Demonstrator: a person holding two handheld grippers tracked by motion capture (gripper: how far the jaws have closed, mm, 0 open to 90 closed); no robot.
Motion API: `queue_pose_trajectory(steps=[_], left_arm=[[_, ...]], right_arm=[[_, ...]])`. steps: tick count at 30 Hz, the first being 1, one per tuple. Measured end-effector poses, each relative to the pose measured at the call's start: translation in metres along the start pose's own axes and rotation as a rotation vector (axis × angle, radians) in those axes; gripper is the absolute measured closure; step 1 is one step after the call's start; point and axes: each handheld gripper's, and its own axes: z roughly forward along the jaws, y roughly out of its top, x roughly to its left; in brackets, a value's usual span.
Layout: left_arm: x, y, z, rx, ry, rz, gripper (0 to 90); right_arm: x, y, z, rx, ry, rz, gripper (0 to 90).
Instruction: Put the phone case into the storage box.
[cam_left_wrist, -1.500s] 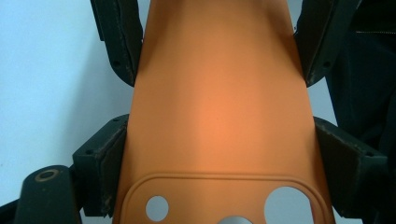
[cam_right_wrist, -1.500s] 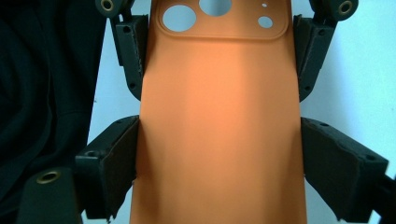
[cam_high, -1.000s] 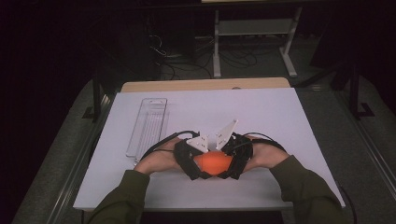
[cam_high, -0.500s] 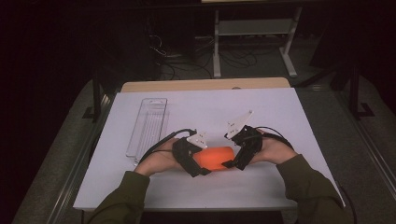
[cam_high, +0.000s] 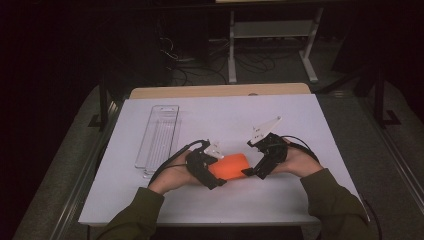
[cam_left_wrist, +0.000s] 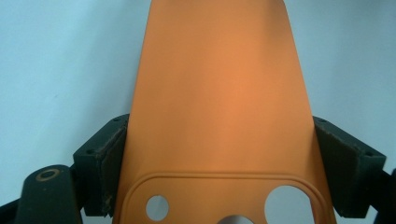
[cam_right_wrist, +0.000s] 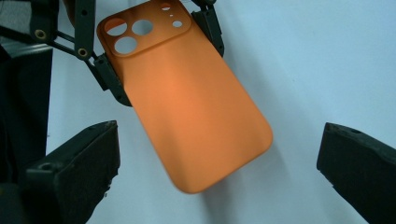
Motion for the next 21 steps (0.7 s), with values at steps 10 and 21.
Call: queue_pose_trajectory(steps=[10,21], left_arm=[[0.002,-0.001,-0.001,-0.020,0.054,-0.050,15.5],[0.004,-0.002,-0.004,-0.044,0.112,-0.109,15.5]], right_arm=[[0.000,-0.008,-0.008,-0.042,-0.065,0.131,0.0],[0.003,-0.020,-0.016,-0.102,-0.202,0.280,0.0]])
